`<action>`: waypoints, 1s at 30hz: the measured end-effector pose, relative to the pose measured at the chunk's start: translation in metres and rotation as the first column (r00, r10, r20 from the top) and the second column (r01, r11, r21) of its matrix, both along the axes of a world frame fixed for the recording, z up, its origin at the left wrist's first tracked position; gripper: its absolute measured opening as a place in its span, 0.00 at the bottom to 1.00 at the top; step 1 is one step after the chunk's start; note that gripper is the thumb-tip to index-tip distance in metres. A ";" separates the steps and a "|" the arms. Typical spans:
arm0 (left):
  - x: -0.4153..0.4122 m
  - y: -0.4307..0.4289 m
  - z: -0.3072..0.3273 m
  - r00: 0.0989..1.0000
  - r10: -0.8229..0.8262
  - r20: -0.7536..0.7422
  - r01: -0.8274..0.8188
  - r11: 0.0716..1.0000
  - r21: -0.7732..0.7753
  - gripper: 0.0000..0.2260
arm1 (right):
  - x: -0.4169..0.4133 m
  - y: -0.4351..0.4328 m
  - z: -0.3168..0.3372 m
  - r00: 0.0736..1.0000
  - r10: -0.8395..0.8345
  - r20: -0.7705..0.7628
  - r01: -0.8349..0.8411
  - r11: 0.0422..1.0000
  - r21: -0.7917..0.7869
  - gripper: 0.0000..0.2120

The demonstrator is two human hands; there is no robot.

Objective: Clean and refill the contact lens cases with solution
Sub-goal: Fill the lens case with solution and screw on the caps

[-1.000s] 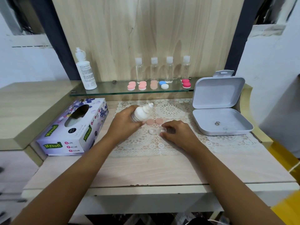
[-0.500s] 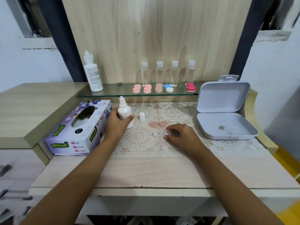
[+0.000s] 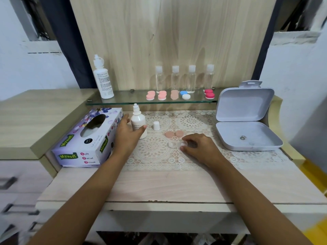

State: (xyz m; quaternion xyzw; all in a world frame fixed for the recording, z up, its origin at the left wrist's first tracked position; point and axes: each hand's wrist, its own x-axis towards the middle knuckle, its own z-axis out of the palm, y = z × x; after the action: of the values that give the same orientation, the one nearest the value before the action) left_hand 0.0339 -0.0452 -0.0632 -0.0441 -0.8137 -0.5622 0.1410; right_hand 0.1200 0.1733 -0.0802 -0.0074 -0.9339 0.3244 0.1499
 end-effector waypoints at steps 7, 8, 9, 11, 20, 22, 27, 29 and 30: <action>0.032 0.000 0.000 0.977 0.087 -0.194 -0.105 0.991 -0.081 0.22 | 0.000 0.000 -0.001 1.000 0.001 -0.004 -0.001 1.000 0.019 0.15; 0.036 0.004 0.001 0.977 0.039 -0.210 -0.061 0.993 -0.103 0.19 | 0.000 0.000 -0.001 1.000 0.001 -0.003 -0.001 1.000 0.021 0.15; 0.039 0.008 0.001 0.977 -0.025 -0.210 -0.003 0.992 -0.130 0.17 | 0.000 0.000 -0.001 1.000 0.000 -0.005 0.000 1.000 0.024 0.15; 0.041 0.015 0.001 0.973 -0.151 -0.172 0.115 0.972 -0.204 0.14 | 0.001 0.000 0.000 1.000 0.002 -0.012 -0.002 1.000 0.022 0.15; 0.017 0.042 0.004 0.914 -0.404 0.049 0.381 0.806 -0.453 0.17 | 0.002 0.000 0.000 1.000 0.003 -0.019 -0.003 1.000 0.008 0.16; 0.010 0.045 0.005 0.910 -0.405 0.095 0.397 0.781 -0.483 0.19 | 0.002 -0.001 0.000 1.000 0.005 -0.017 -0.005 1.000 0.017 0.16; -0.002 0.052 0.008 0.883 -0.429 0.193 0.463 0.722 -0.514 0.20 | 0.002 -0.001 0.002 1.000 -0.002 -0.018 0.002 1.000 0.021 0.17; -0.003 0.054 0.011 0.880 -0.425 0.212 0.468 0.701 -0.538 0.19 | 0.003 -0.001 0.002 1.000 0.002 -0.017 -0.001 1.000 0.024 0.17; -0.004 0.055 0.012 0.883 -0.419 0.213 0.463 0.695 -0.550 0.18 | 0.003 -0.001 0.001 1.000 0.002 -0.018 -0.001 1.000 0.026 0.16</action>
State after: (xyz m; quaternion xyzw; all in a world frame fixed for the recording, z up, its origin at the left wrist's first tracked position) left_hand 0.0303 0.0098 -0.0517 -0.2593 -0.9161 -0.3020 -0.0473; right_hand 0.1229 0.1721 -0.0788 -0.0017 -0.9366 0.3125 0.1582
